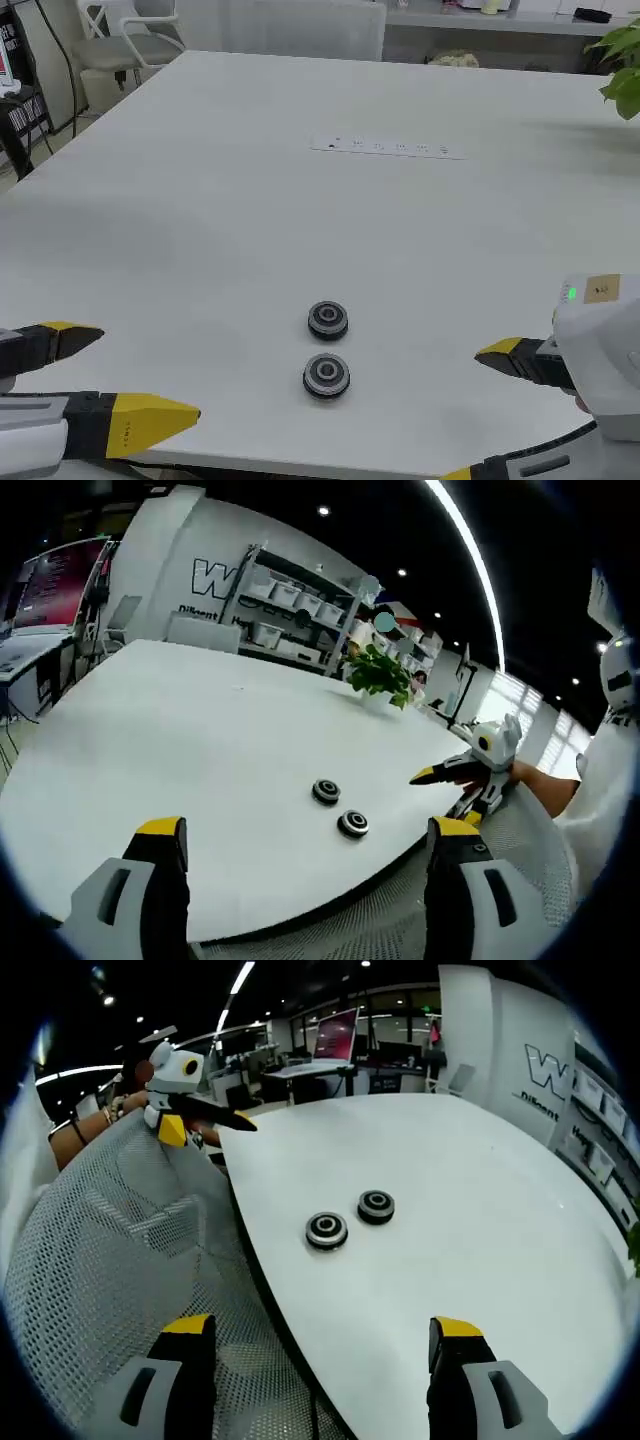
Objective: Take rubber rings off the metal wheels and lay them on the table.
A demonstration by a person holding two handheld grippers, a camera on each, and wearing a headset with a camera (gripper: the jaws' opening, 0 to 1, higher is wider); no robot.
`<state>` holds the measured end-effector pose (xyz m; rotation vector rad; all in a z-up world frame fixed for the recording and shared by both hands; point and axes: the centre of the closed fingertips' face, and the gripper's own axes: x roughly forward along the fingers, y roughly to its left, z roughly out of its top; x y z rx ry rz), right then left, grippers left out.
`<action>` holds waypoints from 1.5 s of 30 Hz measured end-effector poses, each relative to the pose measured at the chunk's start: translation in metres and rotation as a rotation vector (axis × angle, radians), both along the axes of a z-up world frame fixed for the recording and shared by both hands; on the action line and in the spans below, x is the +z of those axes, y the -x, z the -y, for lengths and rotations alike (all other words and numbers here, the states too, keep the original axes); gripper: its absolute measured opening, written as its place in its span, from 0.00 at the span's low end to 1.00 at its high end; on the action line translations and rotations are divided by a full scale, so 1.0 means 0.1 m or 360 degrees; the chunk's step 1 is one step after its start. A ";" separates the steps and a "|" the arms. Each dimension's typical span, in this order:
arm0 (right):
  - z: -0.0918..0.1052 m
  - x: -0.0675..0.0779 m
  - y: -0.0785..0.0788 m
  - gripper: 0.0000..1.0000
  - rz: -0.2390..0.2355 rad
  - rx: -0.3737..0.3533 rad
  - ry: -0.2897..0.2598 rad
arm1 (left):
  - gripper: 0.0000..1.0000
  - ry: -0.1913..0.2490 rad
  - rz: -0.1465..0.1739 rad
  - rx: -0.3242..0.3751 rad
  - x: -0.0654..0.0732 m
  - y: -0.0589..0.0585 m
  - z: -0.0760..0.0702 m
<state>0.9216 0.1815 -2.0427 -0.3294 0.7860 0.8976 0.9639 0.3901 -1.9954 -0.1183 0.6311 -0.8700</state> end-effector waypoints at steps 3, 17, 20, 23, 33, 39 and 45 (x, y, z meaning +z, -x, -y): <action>0.00 0.00 0.00 0.87 -0.0002 -0.0005 -0.0004 | 0.99 -0.0006 -0.0007 -0.0006 -0.01 0.01 0.00; 0.01 0.03 0.00 0.86 0.0012 -0.0022 -0.0014 | 0.99 -0.0017 -0.0011 -0.0010 -0.02 0.01 -0.01; 0.01 0.02 0.00 0.86 0.0014 -0.0018 -0.0009 | 0.98 -0.0016 -0.0006 -0.0009 -0.02 0.01 -0.01; 0.01 0.02 0.00 0.86 0.0013 -0.0017 -0.0008 | 0.98 -0.0010 0.0000 -0.0008 -0.01 0.01 -0.01; 0.01 0.01 0.02 0.85 0.0002 -0.0005 -0.0004 | 0.97 -0.0002 0.0002 -0.0008 -0.01 0.01 -0.01; 0.02 0.00 0.02 0.84 -0.0012 -0.0007 -0.0006 | 0.97 0.0003 0.0001 -0.0002 -0.01 0.01 -0.01; 0.02 -0.02 0.04 0.83 -0.0017 0.0007 0.0011 | 0.96 0.0009 -0.0001 0.0003 -0.01 0.01 -0.02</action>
